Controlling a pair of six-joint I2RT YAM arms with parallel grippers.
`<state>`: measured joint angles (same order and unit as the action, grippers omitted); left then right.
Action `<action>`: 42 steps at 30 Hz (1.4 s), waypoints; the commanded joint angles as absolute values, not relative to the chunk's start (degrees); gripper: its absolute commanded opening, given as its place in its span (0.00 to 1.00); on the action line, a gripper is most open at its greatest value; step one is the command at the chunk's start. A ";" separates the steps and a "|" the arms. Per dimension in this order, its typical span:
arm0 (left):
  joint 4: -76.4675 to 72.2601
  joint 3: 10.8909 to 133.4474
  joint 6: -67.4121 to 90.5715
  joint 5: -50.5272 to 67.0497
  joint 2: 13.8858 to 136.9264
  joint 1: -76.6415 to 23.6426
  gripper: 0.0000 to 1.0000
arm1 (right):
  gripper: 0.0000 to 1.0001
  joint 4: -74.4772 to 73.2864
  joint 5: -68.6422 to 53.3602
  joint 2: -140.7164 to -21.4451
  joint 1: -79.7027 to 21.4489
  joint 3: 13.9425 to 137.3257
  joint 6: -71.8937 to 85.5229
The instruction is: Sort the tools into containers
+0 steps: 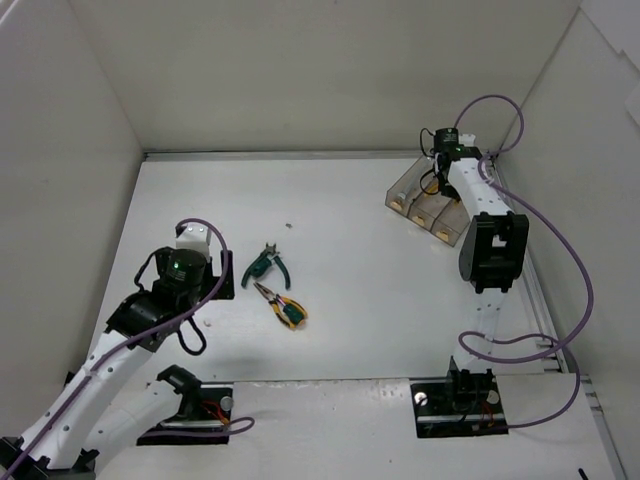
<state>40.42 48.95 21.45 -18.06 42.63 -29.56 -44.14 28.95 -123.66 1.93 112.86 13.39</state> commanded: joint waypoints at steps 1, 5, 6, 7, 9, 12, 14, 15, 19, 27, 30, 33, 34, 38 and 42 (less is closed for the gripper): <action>38.23 49.83 20.65 -19.16 42.80 -29.18 1.00 | 0.00 -43.59 32.78 -122.52 1.93 117.15 13.45; 38.23 49.92 20.65 -19.07 42.98 -29.18 1.00 | 0.00 -44.56 32.61 -123.66 1.85 118.91 13.45; 38.23 49.92 20.65 -18.99 43.07 -29.18 1.00 | 0.00 -44.65 32.78 -123.75 1.85 119.00 13.45; 38.15 49.92 20.65 -18.98 43.15 -29.18 1.00 | 0.00 -44.91 32.78 -124.19 1.67 119.26 13.36; 38.14 49.92 20.74 -18.90 43.15 -29.18 1.00 | 0.00 -45.35 33.31 -124.45 1.85 119.88 13.45; 38.23 49.92 20.65 -18.98 43.16 -29.18 1.00 | 0.00 -47.10 33.66 -125.86 1.76 121.29 13.62; 38.41 49.92 20.74 -18.98 43.07 -29.18 1.00 | 0.00 -47.37 34.01 -126.30 1.67 121.11 13.80; 38.32 49.92 20.74 -18.98 43.07 -29.18 1.00 | 0.00 -47.55 34.19 -126.30 1.58 120.85 13.80; 38.32 49.92 20.74 -18.90 42.89 -29.18 1.00 | 0.00 -47.55 33.92 -126.56 1.58 120.59 13.89; 38.32 49.92 20.74 -18.98 42.89 -29.18 1.00 | 0.10 -47.55 33.66 -127.18 1.14 121.46 13.97; 38.15 50.01 20.74 -18.81 42.80 -29.18 1.00 | 0.10 -47.55 33.49 -127.61 0.53 121.73 13.80; 38.23 50.01 20.74 -18.81 42.80 -29.18 1.00 | 0.10 -47.55 33.23 -127.71 0.44 121.82 13.97; 38.23 50.01 20.74 -18.81 42.72 -29.18 1.00 | 0.10 -47.55 32.87 -127.71 0.44 121.90 13.97; 38.23 50.01 20.74 -18.81 42.54 -29.18 1.00 | 0.10 -47.55 32.43 -127.97 0.35 122.25 14.41; 38.23 50.01 20.74 -18.81 42.54 -29.18 1.00 | 0.11 -47.55 32.43 -128.14 -0.09 122.61 14.50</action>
<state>40.42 48.95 21.45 -18.04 42.57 -29.56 -49.30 30.15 -128.79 0.38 118.98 13.47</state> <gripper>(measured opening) 0.996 0.132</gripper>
